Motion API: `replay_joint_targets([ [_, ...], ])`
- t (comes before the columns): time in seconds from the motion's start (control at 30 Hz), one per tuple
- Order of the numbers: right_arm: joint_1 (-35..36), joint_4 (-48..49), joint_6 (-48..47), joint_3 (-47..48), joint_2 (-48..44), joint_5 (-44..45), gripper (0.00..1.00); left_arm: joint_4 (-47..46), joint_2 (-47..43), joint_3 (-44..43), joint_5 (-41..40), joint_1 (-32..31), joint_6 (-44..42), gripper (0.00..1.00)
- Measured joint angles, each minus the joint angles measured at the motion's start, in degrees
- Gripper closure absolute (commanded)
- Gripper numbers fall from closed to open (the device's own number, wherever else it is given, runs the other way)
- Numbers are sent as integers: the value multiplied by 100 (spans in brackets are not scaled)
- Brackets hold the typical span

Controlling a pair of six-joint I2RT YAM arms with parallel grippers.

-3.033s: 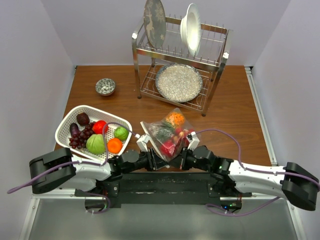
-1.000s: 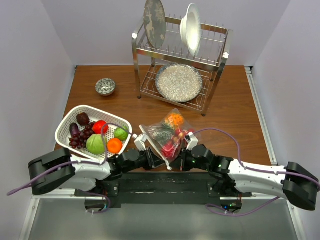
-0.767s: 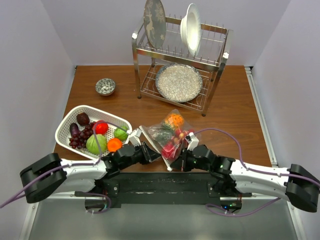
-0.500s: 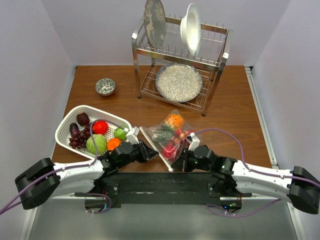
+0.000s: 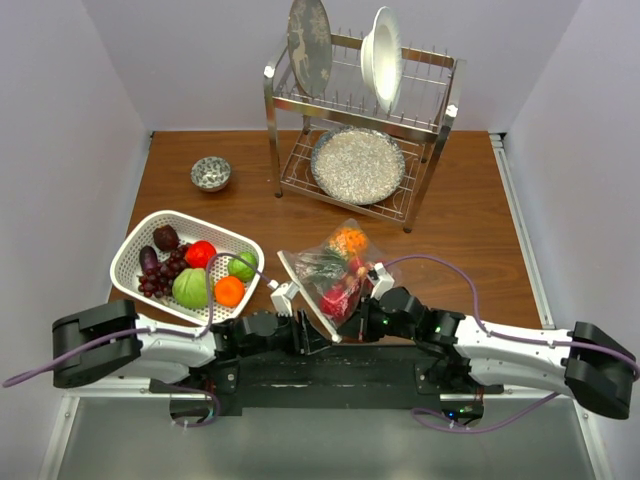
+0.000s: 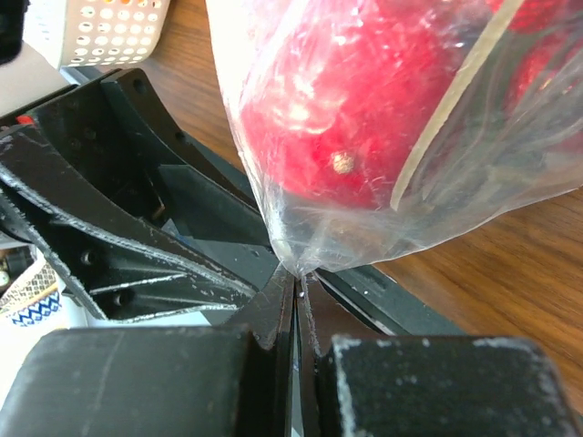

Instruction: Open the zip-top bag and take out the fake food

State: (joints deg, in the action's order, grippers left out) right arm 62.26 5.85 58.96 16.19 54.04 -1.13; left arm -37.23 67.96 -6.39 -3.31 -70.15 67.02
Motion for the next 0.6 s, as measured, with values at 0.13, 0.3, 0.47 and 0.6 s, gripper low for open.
replay_joint_targets([
  [0.13, 0, 107, 81, 0, 48, -17, 100, -501, 210, 2, -11, -4, 13, 50],
  [0.3, 0, 210, 170, 0, 48, -17, 100, -986, 490, 2, -11, -4, 76, 50],
  [0.47, -2, 247, 219, 66, 116, -42, 100, -1298, 614, 4, -13, -4, 111, 53],
  [0.6, -2, 293, 269, 74, 120, -76, 100, -1449, 614, 4, -15, -4, 114, 57],
])
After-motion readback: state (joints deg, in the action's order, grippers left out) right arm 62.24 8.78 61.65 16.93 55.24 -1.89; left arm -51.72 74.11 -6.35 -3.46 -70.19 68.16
